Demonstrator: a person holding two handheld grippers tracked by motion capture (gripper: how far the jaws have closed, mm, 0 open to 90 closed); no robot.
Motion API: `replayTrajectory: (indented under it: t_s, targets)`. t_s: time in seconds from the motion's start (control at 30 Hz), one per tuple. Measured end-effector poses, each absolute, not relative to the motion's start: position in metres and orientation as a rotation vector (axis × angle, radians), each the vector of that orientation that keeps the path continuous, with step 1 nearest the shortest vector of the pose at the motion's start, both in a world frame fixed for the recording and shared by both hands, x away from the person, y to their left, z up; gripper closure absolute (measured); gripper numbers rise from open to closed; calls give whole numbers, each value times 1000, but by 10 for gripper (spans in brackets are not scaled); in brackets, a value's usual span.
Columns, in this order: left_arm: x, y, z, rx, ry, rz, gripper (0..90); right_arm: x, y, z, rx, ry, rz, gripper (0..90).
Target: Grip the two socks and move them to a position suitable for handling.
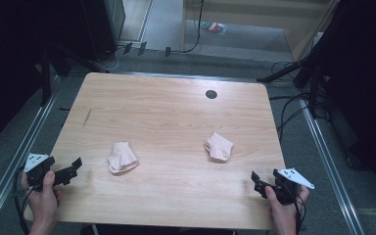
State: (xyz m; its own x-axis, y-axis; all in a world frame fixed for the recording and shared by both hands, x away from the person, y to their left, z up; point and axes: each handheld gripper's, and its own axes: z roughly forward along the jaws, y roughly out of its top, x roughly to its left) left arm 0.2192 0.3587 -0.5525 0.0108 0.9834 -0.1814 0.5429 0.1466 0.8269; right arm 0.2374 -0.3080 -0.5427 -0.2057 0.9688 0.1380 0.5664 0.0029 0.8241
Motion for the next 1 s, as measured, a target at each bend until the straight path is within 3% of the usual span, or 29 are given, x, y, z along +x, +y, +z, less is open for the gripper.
replayTrajectory:
  t_s: [0.33,0.57,1.0]
  targets:
    - [221,353,-551,1540,1621,735,0,237,-270,-513,1408,1887,1134,143]
    - [225,351,-552,1586,1614,730,0,239,-212,-486,1235,2025,1197,142]
    - [226,347,-552,1650,1574,714,0,252,-104,-478,1040,2203,1254,224]
